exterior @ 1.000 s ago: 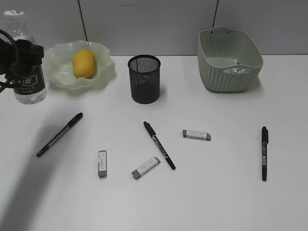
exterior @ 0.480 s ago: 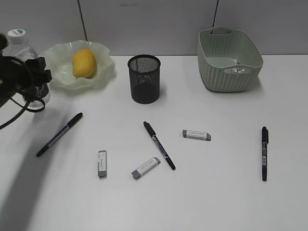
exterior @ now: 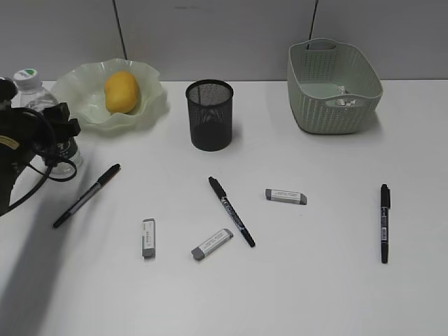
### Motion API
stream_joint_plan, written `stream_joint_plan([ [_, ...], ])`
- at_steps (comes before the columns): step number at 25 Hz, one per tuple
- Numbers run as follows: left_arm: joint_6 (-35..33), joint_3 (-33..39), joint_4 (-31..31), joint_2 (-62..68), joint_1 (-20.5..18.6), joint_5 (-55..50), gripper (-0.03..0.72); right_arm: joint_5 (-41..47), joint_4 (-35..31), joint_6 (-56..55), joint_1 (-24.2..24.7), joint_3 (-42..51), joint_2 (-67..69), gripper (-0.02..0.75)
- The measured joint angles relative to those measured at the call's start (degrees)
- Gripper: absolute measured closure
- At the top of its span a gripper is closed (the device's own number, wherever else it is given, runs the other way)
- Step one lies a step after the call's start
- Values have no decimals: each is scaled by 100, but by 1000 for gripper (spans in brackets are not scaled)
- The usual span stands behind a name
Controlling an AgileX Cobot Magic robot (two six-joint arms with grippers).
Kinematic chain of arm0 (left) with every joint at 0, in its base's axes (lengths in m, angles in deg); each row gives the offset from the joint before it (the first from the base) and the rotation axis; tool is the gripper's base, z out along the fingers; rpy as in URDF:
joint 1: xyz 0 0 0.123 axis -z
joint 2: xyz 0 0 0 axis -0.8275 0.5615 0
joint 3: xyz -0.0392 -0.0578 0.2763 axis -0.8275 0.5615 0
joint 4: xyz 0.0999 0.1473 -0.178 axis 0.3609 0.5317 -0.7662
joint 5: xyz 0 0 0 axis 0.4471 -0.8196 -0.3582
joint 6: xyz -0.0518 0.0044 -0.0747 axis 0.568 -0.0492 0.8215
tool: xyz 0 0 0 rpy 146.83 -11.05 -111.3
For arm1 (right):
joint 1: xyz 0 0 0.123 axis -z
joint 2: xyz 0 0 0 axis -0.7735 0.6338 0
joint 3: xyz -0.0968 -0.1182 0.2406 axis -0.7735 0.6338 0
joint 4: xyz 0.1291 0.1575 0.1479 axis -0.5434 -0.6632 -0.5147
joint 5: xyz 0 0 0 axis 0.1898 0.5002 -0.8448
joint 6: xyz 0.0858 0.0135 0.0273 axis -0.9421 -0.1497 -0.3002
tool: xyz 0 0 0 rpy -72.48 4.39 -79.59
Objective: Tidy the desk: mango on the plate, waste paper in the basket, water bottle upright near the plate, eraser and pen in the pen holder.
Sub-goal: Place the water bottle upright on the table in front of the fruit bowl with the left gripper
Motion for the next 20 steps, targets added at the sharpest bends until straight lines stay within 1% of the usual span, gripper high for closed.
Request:
stream_joint_plan([
  [2, 4, 0, 0, 20, 0, 41, 178, 0, 0, 0, 0, 0, 0, 334],
  [6, 22, 0, 0, 39, 0, 81, 101, 0, 0, 0, 0, 0, 0, 334],
  [8, 21, -5, 6, 33, 0, 64, 78, -5, 0, 0, 0, 0, 0, 334],
  [15, 38, 47, 98, -176, 0, -413, 64, -5, 0, 0, 0, 0, 0, 334],
  [20, 38, 466, 222, -487, -5, -677, 64, -11, 0, 0, 0, 0, 0, 334],
])
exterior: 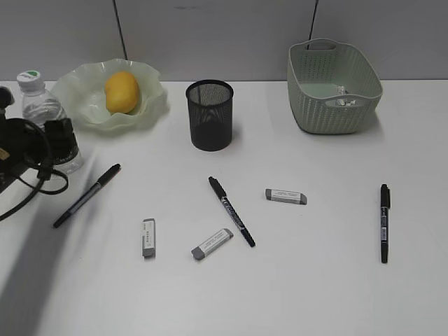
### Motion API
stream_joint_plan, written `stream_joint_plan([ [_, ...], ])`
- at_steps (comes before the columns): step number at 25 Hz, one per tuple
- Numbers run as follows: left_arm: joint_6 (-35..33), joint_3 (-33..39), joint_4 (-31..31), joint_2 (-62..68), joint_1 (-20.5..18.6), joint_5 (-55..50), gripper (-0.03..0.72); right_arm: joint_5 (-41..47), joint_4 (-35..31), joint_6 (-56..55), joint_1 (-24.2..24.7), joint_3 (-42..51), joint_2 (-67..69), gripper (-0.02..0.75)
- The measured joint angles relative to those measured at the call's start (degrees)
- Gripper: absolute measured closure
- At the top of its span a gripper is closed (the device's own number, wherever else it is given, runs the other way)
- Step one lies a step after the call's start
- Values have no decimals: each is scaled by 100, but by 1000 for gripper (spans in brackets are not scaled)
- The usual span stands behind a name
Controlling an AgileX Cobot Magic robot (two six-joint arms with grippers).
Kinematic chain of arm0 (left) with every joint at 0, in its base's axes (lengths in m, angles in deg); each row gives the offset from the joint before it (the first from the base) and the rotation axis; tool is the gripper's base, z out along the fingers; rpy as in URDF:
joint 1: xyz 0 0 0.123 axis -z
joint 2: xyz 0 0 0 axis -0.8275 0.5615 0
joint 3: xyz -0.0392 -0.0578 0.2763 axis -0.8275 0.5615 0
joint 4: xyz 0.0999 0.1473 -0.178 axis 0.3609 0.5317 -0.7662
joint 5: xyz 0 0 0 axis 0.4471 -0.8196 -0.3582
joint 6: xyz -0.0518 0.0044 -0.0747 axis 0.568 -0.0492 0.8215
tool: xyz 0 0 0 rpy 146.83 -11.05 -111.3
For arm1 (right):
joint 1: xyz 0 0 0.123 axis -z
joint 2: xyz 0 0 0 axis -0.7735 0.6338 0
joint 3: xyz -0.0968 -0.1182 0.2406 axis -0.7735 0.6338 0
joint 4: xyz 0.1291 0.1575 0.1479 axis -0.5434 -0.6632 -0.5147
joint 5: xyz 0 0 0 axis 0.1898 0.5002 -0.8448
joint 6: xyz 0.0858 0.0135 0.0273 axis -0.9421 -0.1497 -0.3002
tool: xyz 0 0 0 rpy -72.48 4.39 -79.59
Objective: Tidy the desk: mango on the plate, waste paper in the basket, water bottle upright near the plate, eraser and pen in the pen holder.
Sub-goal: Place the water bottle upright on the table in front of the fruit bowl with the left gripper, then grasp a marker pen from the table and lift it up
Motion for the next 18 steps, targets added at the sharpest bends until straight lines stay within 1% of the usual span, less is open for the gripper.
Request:
stream_joint_plan([
  [5, 0, 396, 21, -135, 0, -104, 64, 0, 0, 0, 0, 0, 0, 334],
  [9, 0, 472, 37, -456, 0, -910, 64, 0, 0, 0, 0, 0, 0, 334],
  [12, 0, 483, 206, -1039, 0, -1908, 64, 0, 0, 0, 0, 0, 0, 334],
  [15, 6, 420, 699, -1880, 0, -3170, 64, 0, 0, 0, 0, 0, 0, 334],
  [18, 6, 96, 1128, -2639, 0, -5175, 81, 0, 0, 0, 0, 0, 0, 334],
])
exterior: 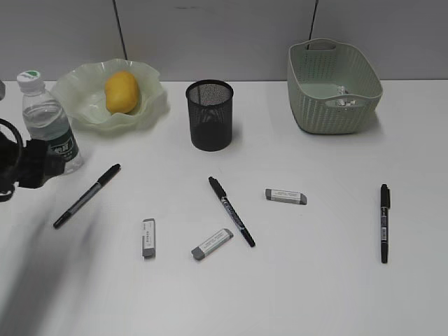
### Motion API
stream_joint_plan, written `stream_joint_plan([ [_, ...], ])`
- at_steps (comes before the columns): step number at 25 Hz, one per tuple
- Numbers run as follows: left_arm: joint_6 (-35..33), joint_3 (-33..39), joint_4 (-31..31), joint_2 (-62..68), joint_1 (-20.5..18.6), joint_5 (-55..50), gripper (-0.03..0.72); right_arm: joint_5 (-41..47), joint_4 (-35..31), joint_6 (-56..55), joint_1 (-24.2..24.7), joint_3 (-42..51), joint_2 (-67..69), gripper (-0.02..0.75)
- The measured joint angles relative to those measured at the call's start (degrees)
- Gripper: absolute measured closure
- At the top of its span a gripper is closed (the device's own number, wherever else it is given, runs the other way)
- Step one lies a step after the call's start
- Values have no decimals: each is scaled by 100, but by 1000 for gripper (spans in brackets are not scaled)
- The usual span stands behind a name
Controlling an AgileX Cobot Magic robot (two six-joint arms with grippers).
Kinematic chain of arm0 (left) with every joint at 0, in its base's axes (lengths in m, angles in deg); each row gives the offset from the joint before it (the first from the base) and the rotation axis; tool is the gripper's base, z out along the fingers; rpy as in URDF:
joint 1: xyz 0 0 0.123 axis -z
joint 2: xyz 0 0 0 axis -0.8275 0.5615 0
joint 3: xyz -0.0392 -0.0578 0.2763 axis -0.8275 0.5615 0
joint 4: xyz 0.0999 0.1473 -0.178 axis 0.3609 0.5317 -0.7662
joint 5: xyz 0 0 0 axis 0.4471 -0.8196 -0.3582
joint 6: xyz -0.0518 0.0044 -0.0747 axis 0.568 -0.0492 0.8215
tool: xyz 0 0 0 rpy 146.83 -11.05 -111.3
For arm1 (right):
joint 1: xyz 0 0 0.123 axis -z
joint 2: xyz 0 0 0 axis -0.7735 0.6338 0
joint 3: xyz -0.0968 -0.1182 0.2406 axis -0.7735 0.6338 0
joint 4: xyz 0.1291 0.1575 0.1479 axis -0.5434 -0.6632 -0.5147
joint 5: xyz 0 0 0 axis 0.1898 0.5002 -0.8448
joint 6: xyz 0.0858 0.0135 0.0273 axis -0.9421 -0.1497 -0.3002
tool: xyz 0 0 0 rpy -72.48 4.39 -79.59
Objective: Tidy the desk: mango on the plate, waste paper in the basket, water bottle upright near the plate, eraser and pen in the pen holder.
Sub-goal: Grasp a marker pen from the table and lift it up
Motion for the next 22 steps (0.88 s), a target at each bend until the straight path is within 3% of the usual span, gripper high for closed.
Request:
stream_joint_plan([
  [6, 0, -868, 141, -1040, 0, -3906, 141, -6, 0, 0, 0, 0, 0, 334],
  [10, 0, -1104, 168, -1584, 0, -5540, 151, -6, 0, 0, 0, 0, 0, 334],
  [14, 0, -1096, 183, -2226, 0, -6212, 153, -6, 0, 0, 0, 0, 0, 334],
  [22, 0, -343, 183, -4375, 0, -6235, 158, -6, 5, 0, 0, 0, 0, 334],
])
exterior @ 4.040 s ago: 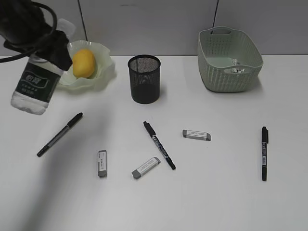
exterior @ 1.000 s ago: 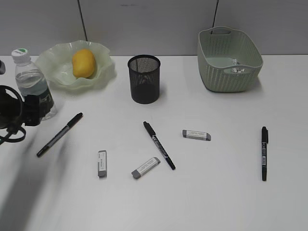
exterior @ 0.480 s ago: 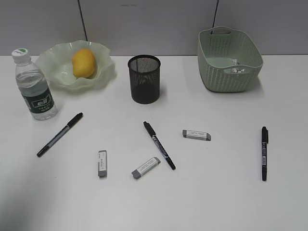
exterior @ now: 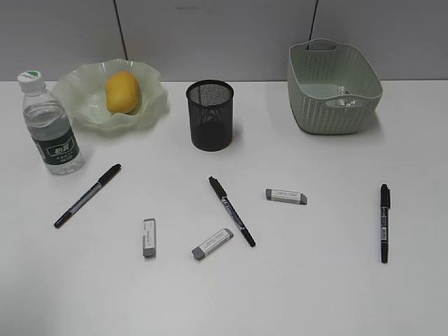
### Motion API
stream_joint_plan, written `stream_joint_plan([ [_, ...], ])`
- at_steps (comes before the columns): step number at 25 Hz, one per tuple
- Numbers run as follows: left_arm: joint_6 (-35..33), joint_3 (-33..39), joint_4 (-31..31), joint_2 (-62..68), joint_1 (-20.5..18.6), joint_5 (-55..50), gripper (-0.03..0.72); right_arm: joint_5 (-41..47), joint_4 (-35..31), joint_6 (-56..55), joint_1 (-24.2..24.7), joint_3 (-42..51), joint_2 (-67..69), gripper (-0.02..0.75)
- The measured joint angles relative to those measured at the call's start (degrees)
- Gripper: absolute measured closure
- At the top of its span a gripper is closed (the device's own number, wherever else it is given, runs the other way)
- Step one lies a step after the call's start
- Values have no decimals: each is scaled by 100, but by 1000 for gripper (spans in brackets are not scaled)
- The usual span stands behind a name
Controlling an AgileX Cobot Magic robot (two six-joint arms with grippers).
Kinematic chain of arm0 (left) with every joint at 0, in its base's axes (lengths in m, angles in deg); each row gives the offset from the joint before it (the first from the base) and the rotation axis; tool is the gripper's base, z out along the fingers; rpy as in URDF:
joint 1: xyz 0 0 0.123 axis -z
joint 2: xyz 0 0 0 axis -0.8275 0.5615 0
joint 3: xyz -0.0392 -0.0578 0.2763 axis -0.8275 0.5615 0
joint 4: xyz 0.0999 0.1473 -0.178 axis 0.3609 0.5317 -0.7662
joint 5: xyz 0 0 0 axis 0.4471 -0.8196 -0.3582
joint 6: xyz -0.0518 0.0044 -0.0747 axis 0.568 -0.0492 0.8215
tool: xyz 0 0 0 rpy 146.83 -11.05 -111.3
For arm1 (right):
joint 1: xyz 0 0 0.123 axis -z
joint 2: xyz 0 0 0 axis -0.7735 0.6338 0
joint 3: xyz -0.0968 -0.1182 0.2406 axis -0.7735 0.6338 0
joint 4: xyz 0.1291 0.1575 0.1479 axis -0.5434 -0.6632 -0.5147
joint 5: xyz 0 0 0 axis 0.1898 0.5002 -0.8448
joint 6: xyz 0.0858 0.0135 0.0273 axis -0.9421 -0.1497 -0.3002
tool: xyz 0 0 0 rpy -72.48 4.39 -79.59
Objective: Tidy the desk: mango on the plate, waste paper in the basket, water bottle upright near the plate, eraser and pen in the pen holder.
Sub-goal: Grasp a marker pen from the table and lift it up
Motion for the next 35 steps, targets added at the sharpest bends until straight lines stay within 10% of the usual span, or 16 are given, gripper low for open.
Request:
stream_joint_plan([
  [18, 0, 420, 7, -3243, 0, 50, 159, -24, -5, -16, 0, -90, 469, 334],
  [35, 0, 431, 17, -3263, 0, 45, 159, -1113, -56, -1039, 0, -1444, 6557, 334],
])
